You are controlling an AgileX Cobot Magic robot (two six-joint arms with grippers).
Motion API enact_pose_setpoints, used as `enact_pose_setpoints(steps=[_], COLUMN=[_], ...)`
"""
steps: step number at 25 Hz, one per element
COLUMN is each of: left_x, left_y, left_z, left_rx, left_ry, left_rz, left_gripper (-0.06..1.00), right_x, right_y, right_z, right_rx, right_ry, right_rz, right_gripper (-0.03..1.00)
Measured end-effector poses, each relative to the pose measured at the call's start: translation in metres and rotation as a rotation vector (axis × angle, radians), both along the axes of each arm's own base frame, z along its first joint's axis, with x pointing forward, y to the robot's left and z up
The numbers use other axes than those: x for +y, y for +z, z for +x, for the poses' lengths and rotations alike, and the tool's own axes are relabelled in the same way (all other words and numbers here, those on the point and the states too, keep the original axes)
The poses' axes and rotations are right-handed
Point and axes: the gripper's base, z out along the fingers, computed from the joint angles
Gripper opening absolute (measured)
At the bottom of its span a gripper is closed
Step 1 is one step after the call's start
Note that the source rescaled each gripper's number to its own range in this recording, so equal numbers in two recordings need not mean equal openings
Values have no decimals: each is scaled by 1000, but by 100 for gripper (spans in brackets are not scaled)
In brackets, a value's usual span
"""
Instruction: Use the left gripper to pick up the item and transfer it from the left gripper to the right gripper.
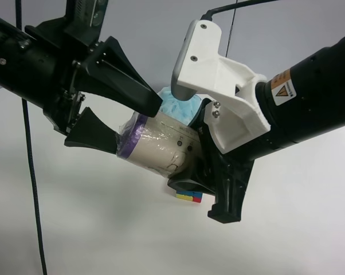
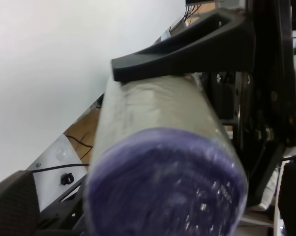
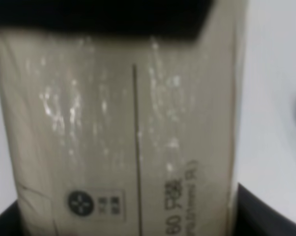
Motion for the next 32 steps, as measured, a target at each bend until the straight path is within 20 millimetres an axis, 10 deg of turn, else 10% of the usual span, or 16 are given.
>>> enact_pose_setpoints(steps=[12, 26, 32], left_x=[78, 119, 134], left_y=[21, 89, 88], left_z=[0, -115, -167], left_rx=[-190, -685, -802], left_ry=[156, 356, 514], left_rz=[181, 536, 615], left_gripper=[98, 98, 98], right_x=[0, 0, 0], right_y=[0, 0, 0], right_z=[0, 0, 0], right_rx=[0, 0, 1], right_ry=[0, 0, 0], right_rz=[0, 0, -1], right_gripper=[0, 0, 0])
